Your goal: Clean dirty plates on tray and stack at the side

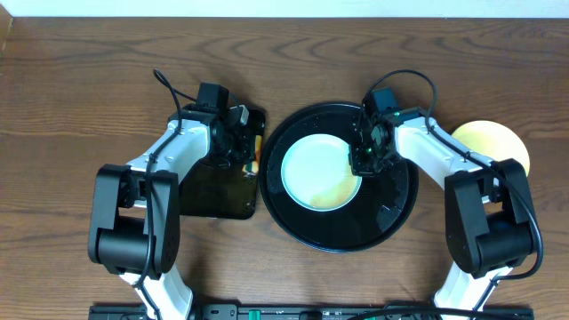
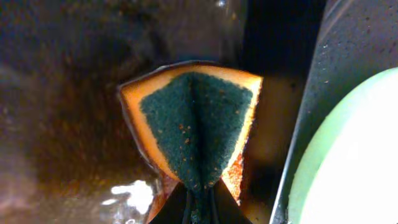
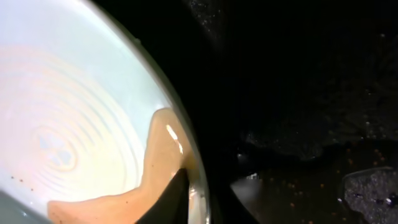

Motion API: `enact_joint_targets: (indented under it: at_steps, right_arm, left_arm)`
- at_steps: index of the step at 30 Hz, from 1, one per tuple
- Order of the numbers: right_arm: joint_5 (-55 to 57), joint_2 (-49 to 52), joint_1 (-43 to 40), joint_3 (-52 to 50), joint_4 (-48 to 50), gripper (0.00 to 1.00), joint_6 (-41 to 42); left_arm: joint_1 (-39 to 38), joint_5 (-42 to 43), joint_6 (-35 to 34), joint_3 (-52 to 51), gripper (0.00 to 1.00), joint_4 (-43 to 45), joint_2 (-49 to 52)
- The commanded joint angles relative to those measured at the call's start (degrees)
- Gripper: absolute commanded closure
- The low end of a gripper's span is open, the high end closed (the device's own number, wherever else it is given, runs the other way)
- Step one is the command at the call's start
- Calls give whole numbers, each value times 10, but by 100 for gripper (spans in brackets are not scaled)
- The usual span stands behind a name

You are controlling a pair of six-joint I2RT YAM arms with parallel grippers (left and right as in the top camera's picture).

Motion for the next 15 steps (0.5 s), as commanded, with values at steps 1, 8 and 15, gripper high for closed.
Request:
enact_joint_targets:
  at_steps: [1,8,15]
  right_arm:
    - [25,23,4,-22,-3,84,0]
    - [25,23,4,-22,10,80,0]
    - [25,23,4,-26,10,90,0]
  left_arm:
    - [-8,-62,14,13,92,-47,1]
    - [-8,-185,-17,18,84,-127,-18]
    - [-10,-125,-17,18,77,-107,-17]
